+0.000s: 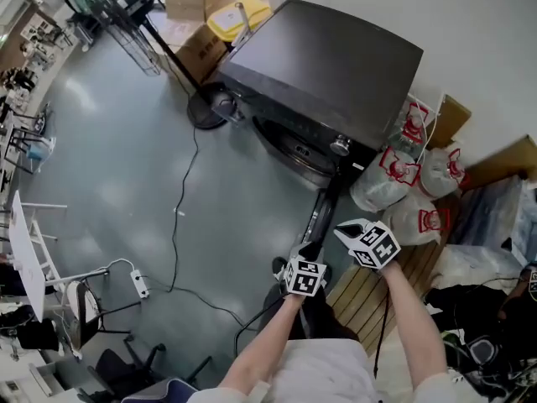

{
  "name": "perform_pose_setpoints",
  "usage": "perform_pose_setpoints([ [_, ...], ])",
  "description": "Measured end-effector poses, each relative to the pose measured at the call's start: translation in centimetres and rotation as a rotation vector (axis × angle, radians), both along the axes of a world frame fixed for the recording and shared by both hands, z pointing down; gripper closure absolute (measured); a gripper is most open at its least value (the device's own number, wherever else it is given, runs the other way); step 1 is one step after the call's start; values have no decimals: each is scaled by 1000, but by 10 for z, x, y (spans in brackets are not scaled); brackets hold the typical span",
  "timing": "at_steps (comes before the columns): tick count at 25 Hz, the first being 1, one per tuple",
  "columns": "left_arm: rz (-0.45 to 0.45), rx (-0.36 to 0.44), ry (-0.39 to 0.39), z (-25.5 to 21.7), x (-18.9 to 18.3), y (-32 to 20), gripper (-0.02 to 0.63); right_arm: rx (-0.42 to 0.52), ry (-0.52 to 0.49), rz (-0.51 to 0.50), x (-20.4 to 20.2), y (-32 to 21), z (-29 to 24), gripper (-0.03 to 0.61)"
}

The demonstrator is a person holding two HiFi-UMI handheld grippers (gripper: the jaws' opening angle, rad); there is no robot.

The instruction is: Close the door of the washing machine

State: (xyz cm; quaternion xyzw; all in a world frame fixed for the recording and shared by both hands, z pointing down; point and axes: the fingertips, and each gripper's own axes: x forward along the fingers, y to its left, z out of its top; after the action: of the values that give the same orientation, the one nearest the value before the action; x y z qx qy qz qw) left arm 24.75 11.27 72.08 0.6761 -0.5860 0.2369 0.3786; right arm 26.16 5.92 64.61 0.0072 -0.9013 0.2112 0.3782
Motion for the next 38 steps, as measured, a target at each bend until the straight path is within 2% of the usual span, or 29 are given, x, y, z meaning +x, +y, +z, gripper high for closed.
perform_pose_setpoints([
  [2, -26, -11, -22, 5, -3, 2, 500, -58, -73, -56, -14, 4, -6, 577],
  [3, -37, -23, -28, 7, -4, 4, 502, -55, -81, -101, -19, 6, -6, 577],
  [8, -79, -25, -5, 7, -15, 3, 500, 136, 36, -432, -32, 9, 10, 577],
  [15, -71, -16, 18, 9, -27, 5, 500, 268, 151, -766, -45, 19, 28, 575],
  [19, -70, -7, 7, 7, -42, 4, 500, 253, 177, -851, -53, 29, 35, 564],
  [24, -72, -1, 11, 7, -60, 2, 497, 349, 206, -979, -61, 36, 57, 512],
  [27, -76, -4, 29, 10, -69, -1, 494, 436, 197, -992, -72, 38, 63, 495],
  [32, -58, -12, 50, 9, -76, -4, 492, 518, 229, -1045, -81, 43, 82, 463],
  [38, -66, -11, 59, 10, -81, -2, 488, 533, 305, -1140, -77, 37, 90, 446],
])
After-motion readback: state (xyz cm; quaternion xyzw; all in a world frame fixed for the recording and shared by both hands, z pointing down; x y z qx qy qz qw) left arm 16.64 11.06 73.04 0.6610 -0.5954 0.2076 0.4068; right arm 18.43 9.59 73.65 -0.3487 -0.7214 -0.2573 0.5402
